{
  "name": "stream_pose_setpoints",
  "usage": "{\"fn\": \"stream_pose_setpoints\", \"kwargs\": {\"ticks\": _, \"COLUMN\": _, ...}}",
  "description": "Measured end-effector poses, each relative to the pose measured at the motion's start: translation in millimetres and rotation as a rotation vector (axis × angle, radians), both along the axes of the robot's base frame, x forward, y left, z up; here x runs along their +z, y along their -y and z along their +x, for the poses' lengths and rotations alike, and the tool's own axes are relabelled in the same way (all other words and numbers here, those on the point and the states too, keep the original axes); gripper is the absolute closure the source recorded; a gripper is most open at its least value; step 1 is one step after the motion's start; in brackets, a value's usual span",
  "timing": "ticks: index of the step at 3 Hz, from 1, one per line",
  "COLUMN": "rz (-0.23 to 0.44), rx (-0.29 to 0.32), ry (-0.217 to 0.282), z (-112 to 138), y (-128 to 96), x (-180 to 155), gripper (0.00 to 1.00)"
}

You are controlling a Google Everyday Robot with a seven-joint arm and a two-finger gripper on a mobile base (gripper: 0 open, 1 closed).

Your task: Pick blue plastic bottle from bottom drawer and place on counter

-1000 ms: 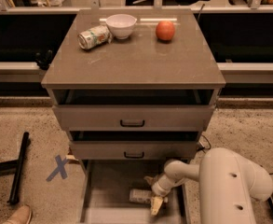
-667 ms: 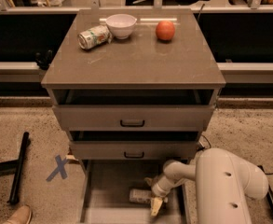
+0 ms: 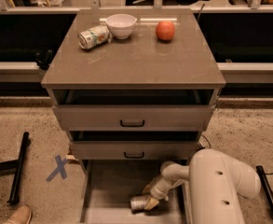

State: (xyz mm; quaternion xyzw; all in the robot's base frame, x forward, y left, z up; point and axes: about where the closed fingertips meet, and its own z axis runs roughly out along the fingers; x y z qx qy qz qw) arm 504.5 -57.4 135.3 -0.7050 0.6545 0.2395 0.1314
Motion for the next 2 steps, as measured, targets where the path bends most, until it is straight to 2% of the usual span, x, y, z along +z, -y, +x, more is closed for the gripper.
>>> {"fn": "stream_pose_setpoints", "kwargs": {"ticks": 1, "rz": 0.005, "rx": 0.004, "ry": 0.001, "z": -3, "y": -3, "x": -3, "gripper": 0.71}}
{"fn": "stream_pose_setpoints", "kwargs": {"ticks": 2, "rz": 0.040, "rx": 0.012, "ry": 0.055, "z": -3, "y": 0, "x": 21, "gripper": 0.94}}
